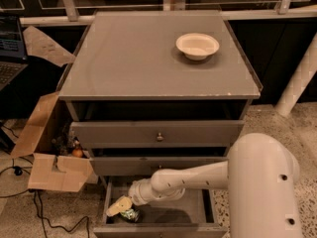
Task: Place green can into top drawer
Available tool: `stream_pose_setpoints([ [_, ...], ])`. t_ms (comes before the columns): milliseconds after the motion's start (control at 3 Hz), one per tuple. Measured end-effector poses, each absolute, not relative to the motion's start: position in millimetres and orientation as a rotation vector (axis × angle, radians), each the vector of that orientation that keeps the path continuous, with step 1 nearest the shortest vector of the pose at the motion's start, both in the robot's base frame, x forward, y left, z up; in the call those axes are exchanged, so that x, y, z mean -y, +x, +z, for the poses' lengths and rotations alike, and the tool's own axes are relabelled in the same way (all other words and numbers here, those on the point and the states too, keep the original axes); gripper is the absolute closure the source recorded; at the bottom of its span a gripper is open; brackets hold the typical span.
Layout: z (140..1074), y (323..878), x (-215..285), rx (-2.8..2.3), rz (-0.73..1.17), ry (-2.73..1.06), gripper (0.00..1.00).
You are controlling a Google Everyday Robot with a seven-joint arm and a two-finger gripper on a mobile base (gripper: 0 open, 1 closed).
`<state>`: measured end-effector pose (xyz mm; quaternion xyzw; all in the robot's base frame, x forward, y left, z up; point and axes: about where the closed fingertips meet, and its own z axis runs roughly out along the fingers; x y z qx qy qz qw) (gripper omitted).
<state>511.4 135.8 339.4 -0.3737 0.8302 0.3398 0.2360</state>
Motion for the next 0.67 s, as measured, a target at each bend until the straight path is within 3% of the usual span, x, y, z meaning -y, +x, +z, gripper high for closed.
stream_pose_setpoints([
  [333, 323.8, 513.4, -166.1, -2.251, 0.911, -1.071, 0.00],
  [667, 303.0, 524.0, -163.7, -2.271, 0.851, -1.081, 0.00],
])
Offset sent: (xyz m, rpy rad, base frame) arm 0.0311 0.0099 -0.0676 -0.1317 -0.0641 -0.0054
